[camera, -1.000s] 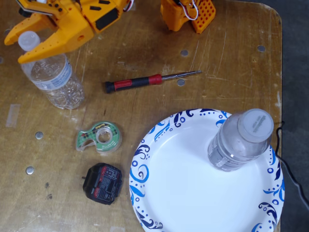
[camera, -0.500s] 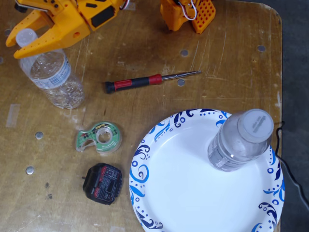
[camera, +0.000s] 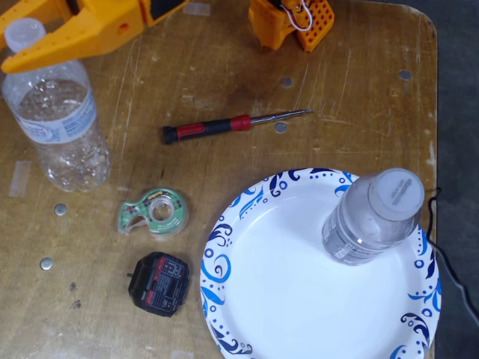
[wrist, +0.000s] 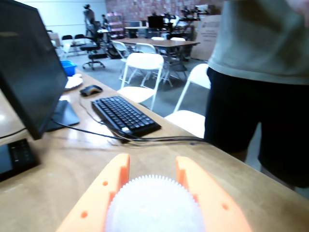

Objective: Move the bottles to the plate

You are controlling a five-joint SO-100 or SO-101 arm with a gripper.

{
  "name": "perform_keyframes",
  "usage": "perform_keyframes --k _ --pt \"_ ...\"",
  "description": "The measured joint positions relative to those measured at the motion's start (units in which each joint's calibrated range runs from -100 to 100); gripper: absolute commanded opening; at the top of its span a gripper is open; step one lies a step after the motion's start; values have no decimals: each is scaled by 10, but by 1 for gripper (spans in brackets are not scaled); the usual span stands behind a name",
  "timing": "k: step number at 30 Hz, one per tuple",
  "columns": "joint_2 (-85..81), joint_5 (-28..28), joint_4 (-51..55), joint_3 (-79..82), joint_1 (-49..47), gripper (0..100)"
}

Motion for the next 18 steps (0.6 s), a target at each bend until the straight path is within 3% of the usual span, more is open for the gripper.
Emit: perform_keyframes --k 10,18 --pt "63 0 45 -169 -248 1" --pt "111 -1 52 -177 -377 1"
